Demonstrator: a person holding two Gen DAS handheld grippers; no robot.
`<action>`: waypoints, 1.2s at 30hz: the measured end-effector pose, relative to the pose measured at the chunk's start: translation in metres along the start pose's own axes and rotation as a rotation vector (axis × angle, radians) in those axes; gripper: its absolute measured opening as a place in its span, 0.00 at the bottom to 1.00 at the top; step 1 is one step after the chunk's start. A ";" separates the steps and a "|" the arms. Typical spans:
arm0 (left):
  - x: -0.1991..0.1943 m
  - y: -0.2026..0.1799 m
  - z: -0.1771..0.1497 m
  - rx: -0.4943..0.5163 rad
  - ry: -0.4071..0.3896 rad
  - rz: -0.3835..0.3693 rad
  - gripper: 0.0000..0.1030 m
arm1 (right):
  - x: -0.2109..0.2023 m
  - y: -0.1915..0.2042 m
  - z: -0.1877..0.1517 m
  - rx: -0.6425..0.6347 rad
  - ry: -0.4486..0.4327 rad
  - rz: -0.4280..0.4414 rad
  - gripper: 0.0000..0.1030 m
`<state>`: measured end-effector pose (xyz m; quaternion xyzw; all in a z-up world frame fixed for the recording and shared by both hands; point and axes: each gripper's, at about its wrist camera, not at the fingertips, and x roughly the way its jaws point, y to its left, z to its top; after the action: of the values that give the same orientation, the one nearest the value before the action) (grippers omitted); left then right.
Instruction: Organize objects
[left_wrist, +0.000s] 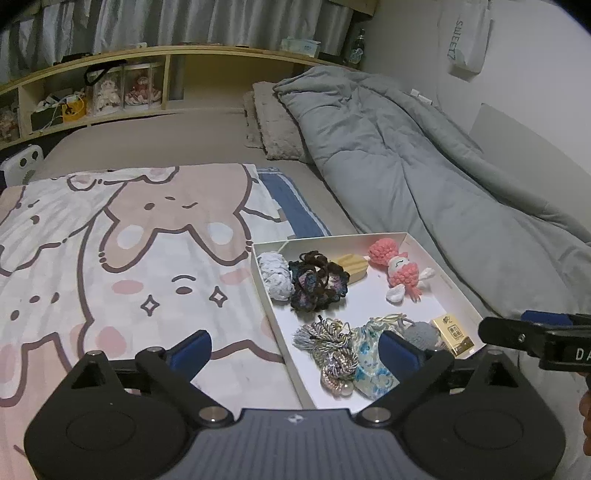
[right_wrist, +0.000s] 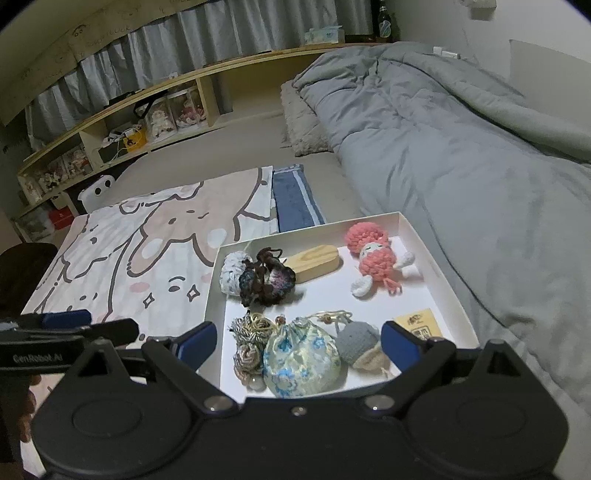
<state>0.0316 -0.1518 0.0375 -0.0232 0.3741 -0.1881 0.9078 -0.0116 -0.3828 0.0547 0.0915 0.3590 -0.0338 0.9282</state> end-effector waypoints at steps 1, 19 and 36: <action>-0.002 0.001 0.000 -0.002 -0.002 0.002 0.95 | -0.003 0.001 -0.002 0.000 -0.002 -0.003 0.94; -0.032 0.012 -0.026 0.055 0.030 0.065 0.96 | -0.029 0.006 -0.046 0.012 0.013 -0.049 0.96; -0.032 0.028 -0.055 0.065 0.039 0.066 1.00 | -0.030 0.013 -0.076 0.018 0.019 -0.121 0.97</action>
<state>-0.0182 -0.1094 0.0138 0.0222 0.3859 -0.1707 0.9063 -0.0821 -0.3549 0.0214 0.0785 0.3722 -0.0922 0.9202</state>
